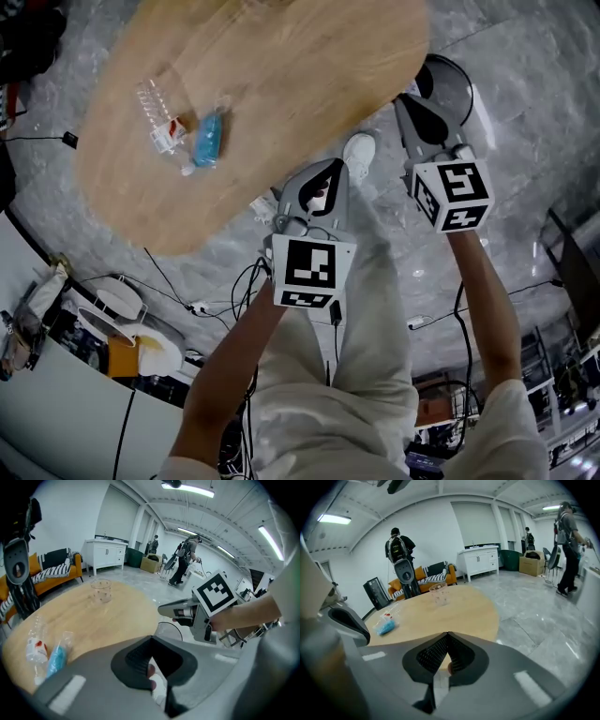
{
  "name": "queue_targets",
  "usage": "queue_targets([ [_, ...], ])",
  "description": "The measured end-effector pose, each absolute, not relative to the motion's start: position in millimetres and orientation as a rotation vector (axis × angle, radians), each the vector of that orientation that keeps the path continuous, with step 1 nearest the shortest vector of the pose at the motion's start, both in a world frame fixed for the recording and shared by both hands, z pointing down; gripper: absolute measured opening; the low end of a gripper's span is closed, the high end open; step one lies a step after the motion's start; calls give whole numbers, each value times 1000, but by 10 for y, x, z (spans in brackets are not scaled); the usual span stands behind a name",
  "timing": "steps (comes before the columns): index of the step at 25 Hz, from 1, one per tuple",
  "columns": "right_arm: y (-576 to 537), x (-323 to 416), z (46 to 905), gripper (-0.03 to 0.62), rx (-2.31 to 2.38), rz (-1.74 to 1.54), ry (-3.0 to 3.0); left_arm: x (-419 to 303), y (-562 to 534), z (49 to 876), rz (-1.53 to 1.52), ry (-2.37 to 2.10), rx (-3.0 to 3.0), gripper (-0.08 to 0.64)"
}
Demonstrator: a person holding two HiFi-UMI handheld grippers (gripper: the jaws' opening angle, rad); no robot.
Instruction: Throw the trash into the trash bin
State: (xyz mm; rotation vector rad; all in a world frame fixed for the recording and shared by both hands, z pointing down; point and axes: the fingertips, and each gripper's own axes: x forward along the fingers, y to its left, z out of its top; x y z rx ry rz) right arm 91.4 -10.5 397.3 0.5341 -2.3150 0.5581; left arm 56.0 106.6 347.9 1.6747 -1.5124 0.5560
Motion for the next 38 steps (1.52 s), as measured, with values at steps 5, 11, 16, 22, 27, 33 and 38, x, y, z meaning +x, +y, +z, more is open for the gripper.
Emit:
queue_targets([
  [5,218,444,3740,21,386,475,-2378,269,1369,3422,544,-1564,1617,0],
  [11,770,-81,3768,92,146,555,-2382,-100,1781,3380,544,-1611,1559,0],
  [16,1161,-416,3733,150,44,508,-2394,-383,2105,3380,537,-1649,1512,0],
  [22,1542,-697,3713,233,-95,514,-2388,-642,2407,3352,517,-1694,1463,0],
  [27,1688,-908,3771,244,-72,516,-2368,-854,2629,3390,501,-1733,1409,0],
  [33,1952,-1178,3862,249,-11,636,-2334,-1029,2880,3331,473,-1756,1379,0],
  [38,2197,-1349,4144,275,113,822,-2252,-1190,3143,3437,476,-1766,1358,0],
])
